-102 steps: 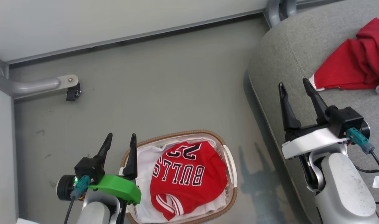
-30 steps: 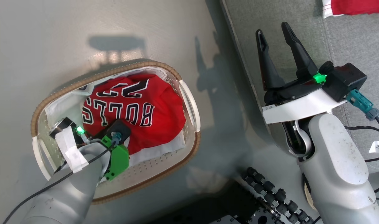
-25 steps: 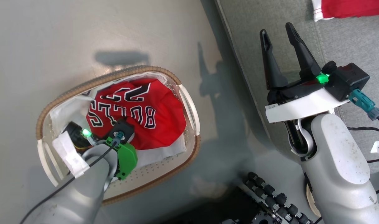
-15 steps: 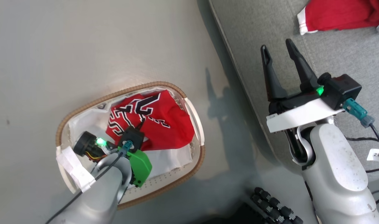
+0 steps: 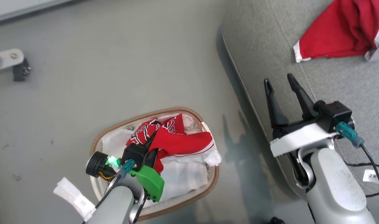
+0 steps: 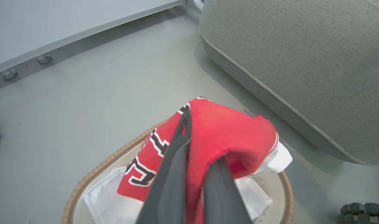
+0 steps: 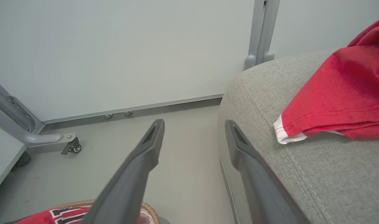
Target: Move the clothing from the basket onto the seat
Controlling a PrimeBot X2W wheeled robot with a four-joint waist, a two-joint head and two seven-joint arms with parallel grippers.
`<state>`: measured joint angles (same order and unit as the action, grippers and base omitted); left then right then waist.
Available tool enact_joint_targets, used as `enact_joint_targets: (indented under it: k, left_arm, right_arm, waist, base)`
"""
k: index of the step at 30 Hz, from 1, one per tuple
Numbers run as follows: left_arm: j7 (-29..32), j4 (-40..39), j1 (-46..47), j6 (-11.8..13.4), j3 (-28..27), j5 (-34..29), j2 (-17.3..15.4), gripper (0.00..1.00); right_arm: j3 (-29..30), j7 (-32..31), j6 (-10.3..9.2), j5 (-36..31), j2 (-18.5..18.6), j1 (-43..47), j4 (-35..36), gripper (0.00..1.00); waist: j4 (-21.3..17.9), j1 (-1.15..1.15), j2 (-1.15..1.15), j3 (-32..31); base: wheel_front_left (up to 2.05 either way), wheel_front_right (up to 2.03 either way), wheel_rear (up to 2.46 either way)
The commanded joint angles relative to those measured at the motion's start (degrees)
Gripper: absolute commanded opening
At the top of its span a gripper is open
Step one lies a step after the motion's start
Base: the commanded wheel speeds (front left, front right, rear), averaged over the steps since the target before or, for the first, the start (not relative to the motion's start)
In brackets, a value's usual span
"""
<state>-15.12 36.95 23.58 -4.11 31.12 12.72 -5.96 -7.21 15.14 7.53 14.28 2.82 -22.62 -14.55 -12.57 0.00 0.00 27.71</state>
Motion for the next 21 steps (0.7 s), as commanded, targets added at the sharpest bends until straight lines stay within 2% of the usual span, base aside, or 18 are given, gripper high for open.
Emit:
enact_joint_targets:
  k: [1,9,21]
  left_arm:
    - [-0.05,-1.62,-1.7,-0.39,-1.14,-0.74,0.56,0.0]
    - [-0.05,-10.26,-5.99,-1.56,-6.08,-1.62,2.27,0.0]
    - [-0.05,-21.64,-8.12,-2.77,-11.06,-0.42,3.01,0.0]
  right_arm:
    - [0.09,0.0,-0.08,-0.57,0.22,1.58,-0.44,1.0]
    - [-0.28,0.0,-0.08,-1.88,0.22,5.13,-1.95,1.0]
    - [-1.81,0.0,-0.08,-3.24,0.22,9.27,-4.13,1.0]
  waist:
    - [3.77,0.0,0.0,-5.66]
    - [6.35,0.0,0.0,-11.72]
    - [6.78,0.0,0.0,-17.84]
  base:
    - [0.0,0.0,0.0]
    - [0.0,0.0,0.0]
    - [0.0,0.0,0.0]
